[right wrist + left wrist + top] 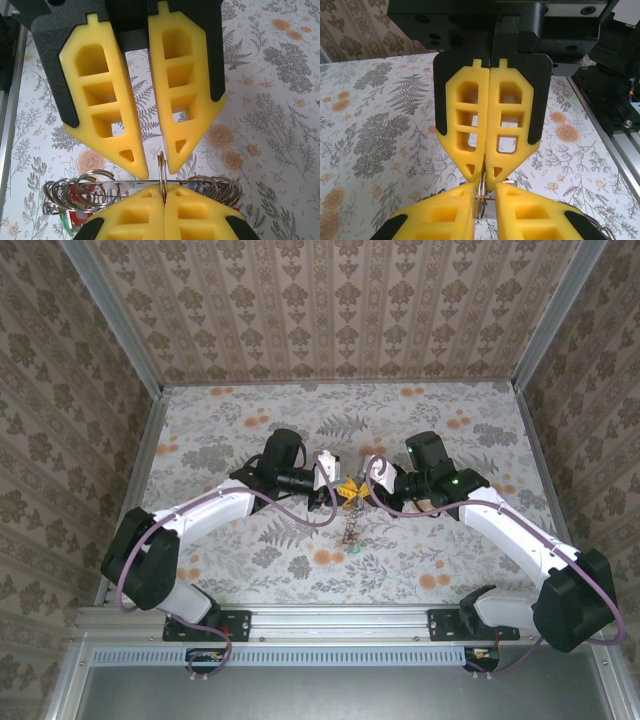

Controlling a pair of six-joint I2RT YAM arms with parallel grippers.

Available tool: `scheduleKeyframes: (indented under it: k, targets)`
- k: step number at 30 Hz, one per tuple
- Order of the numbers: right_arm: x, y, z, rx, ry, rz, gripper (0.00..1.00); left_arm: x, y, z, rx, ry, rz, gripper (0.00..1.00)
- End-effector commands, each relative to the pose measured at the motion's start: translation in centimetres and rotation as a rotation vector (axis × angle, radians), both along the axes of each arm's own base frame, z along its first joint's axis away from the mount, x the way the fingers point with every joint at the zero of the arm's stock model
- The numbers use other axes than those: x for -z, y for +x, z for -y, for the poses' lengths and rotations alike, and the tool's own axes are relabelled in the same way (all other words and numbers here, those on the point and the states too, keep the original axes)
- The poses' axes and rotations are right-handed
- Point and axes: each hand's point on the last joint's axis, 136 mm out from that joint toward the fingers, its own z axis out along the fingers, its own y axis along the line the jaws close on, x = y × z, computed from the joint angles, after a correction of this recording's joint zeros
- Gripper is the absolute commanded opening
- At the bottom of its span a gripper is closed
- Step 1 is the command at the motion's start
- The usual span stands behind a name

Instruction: Put the keys on the keyring

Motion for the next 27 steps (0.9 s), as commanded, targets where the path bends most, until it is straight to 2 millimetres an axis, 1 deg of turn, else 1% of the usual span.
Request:
scheduleKeyframes:
  k: [1, 4, 10, 12, 14, 17, 20, 21, 23, 25, 27]
  targets:
    - [-2.8, 0.2, -1.0, -0.039, 0.062, 0.070, 0.00, -0.3, -0.2, 0.4, 0.030, 0.009, 0.011, 0.18]
    - [-2.8, 0.1, -1.1, -0.041, 0.072, 0.068, 0.00, -0.2, -0.3, 0.5, 0.034, 0.011, 0.005, 0.17]
    - [-2.9, 0.1, -1.2, -0.041, 0.080, 0.062, 0.00, -0.5, -0.4, 0.6, 0.047, 0.000, 0.003, 0.14]
    - [-2.9, 0.1, -1.2, -0.042, 0.084, 0.064, 0.00, -0.5, -0.4, 0.7, 0.048, 0.002, 0.001, 0.10]
    - [-3.2, 0.1, -1.2, -0.039, 0.091, 0.074, 0.01, -0.5, -0.4, 0.7, 0.052, 0.004, 0.000, 0.00]
    - [-3.1, 0.2, -1.0, -0.027, 0.094, 0.098, 0.05, -0.5, -0.5, 0.6, 0.053, -0.006, -0.007, 0.00]
    - [-2.3, 0.3, -0.5, -0.009, 0.091, 0.097, 0.08, -1.2, -0.5, 0.6, 0.051, -0.050, -0.025, 0.00]
    - [-1.9, 0.4, -0.4, -0.002, 0.094, 0.087, 0.11, -1.5, -0.4, 0.5, 0.049, -0.076, -0.030, 0.00]
    - [-1.3, 0.5, -0.2, 0.012, 0.111, 0.066, 0.14, -2.0, -0.3, 0.4, 0.044, -0.124, -0.028, 0.00]
    - [-0.6, 0.7, -0.2, 0.024, 0.139, 0.044, 0.17, -2.6, -0.2, 0.3, 0.039, -0.163, -0.022, 0.00]
    - [-0.3, 0.7, -0.3, 0.031, 0.161, 0.034, 0.18, -2.8, -0.3, 0.3, 0.040, -0.182, -0.023, 0.00]
